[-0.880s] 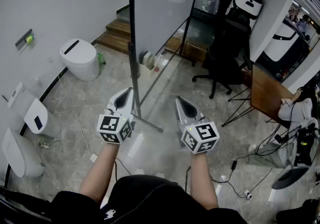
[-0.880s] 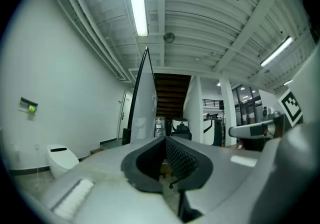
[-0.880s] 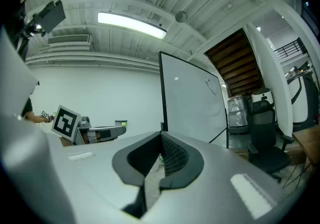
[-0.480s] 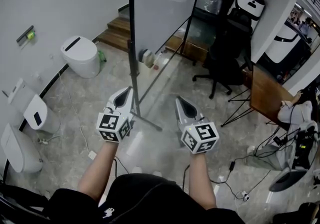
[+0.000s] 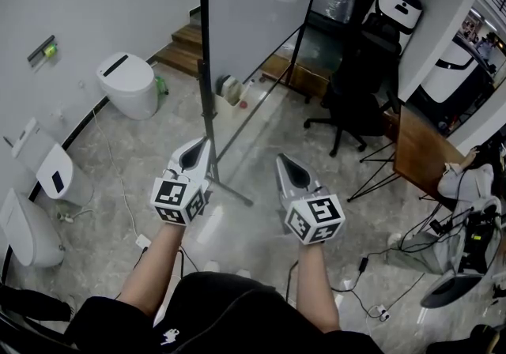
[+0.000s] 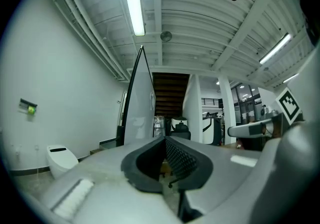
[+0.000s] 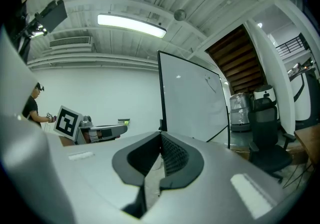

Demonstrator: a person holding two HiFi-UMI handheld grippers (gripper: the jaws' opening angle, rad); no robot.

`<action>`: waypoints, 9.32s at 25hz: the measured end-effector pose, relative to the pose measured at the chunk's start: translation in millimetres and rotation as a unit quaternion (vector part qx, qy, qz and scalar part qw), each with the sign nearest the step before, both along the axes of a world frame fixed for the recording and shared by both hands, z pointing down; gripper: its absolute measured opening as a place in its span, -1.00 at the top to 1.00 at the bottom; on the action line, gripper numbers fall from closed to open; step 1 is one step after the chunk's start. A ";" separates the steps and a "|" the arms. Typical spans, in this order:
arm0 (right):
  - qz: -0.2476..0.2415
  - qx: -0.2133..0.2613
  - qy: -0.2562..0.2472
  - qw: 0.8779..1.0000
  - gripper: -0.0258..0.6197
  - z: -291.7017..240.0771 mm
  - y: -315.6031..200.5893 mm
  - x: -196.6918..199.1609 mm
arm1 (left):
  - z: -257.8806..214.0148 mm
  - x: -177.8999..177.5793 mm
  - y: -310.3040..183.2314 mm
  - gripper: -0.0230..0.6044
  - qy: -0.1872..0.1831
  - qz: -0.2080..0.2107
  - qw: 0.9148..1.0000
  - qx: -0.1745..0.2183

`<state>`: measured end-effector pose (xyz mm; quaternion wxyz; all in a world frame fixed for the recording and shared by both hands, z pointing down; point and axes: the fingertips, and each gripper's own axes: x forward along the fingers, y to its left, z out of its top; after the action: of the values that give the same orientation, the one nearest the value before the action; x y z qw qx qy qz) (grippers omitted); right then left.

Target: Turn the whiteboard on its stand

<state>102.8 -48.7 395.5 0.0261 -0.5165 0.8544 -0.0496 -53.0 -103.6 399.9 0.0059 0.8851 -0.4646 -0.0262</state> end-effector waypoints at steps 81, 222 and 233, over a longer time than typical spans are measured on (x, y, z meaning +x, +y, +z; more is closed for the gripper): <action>-0.016 -0.026 -0.018 0.999 0.90 16.7 -246.5 -61.4 | 50.4 -31.9 -312.2 -0.09 -0.092 -0.017 0.996 -0.014; -0.008 -0.014 -0.011 1.000 0.90 9.2 -178.9 -50.2 | -33.5 -70.8 -170.2 0.11 -0.071 -0.068 0.993 0.065; 0.023 -0.003 -0.012 1.000 0.89 1.5 -170.9 -30.9 | -41.6 -19.4 -156.9 0.64 -0.056 -0.002 0.996 0.071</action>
<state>71.9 -219.7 397.0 0.0361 -0.5355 0.8418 -0.0581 -72.4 -260.4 358.2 -0.0828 0.8825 -0.4629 -0.0097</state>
